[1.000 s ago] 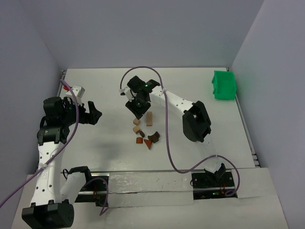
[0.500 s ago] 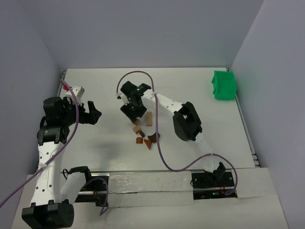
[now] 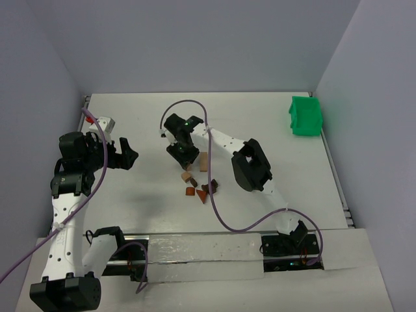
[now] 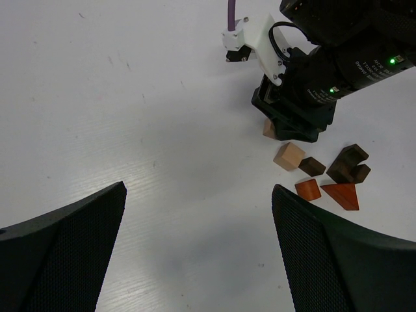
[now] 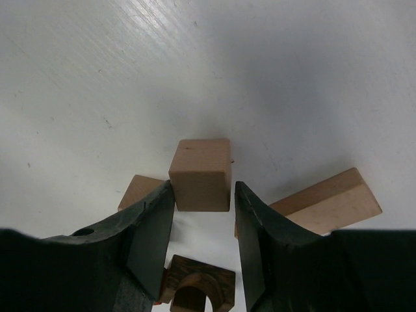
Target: Build the wood block tower
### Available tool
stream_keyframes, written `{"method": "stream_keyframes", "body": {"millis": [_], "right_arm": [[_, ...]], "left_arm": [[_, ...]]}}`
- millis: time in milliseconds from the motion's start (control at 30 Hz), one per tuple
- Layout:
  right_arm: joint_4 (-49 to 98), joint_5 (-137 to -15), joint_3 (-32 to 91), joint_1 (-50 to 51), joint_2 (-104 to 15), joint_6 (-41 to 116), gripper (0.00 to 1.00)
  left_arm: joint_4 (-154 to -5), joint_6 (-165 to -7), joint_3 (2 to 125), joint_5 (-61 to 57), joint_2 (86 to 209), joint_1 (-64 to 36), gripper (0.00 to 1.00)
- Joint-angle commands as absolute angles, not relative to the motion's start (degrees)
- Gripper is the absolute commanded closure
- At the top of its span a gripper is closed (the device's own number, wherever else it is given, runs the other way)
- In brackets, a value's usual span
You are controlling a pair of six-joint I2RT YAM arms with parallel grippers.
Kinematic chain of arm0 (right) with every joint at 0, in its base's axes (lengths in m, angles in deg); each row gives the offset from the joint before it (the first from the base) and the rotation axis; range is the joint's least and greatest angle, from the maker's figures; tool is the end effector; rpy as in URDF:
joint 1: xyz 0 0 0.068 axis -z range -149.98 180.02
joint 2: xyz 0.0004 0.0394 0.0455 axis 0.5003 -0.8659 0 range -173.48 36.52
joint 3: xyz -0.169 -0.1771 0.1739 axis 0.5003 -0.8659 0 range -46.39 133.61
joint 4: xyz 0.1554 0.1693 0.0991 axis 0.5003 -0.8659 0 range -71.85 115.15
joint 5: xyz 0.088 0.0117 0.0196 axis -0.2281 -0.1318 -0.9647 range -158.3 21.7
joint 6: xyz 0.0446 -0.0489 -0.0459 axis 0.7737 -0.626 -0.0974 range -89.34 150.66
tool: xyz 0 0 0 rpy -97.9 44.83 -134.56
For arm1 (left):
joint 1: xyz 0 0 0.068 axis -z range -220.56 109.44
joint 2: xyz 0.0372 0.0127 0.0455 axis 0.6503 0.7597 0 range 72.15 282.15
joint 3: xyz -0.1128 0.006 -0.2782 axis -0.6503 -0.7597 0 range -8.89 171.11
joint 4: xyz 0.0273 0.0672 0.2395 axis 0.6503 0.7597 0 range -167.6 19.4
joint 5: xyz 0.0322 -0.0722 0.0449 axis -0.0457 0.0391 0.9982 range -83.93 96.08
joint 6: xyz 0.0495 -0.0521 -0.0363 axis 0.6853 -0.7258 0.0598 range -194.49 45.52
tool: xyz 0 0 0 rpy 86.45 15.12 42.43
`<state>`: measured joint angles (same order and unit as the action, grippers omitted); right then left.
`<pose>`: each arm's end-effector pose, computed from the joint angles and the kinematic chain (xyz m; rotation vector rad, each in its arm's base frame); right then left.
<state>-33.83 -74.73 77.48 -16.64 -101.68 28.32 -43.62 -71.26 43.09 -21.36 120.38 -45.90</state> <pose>0.3509 0.3833 0.1718 -1.2234 2.6269 0.3113 0.1734 -0.0161 0.3383 0.2484 2.0436 -0.4087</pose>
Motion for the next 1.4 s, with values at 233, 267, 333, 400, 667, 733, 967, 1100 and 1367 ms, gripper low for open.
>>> {"method": "stream_keyframes", "body": {"millis": [233,267,333,400,667,733,967,1100,1367], "right_arm": [[-36.6,-75.4,81.3,-17.0,-102.2,30.7,0.91],[-36.6,-76.0,80.3,-17.0,-100.4,32.4,1.00],[-35.5,-76.7,77.3,-17.0,-95.9,32.8,1.00],[-34.3,-76.2,73.4,-16.9,-92.3,34.1,1.00],[-30.0,-68.5,59.8,-16.2,-74.8,47.8,1.00],[-29.9,-66.0,58.1,-16.3,-73.2,50.3,1.00],[-31.1,-66.1,60.2,-15.1,-76.0,54.6,1.00],[-31.9,-68.3,62.4,-12.8,-80.6,56.0,1.00],[-31.7,-72.1,62.3,-5.7,-84.7,58.3,1.00]], "left_arm": [[-45.3,-71.8,43.1,-20.8,119.4,-45.7,0.01],[-45.3,-71.9,43.1,-20.6,119.4,-45.7,0.01],[-45.3,-71.9,43.1,-20.4,119.2,-45.7,0.01],[-45.3,-72.1,43.1,-20.1,119.0,-45.7,0.01],[-45.6,-72.5,43.0,-19.2,118.3,-45.7,0.01],[-45.7,-72.5,43.0,-19.0,118.4,-45.7,0.01],[-46.0,-72.6,43.0,-18.1,118.0,-45.7,0.01],[-46.1,-72.7,43.0,-17.5,117.5,-45.7,0.01],[-46.4,-72.6,42.8,-17.9,118.3,-45.7,0.01]]}}
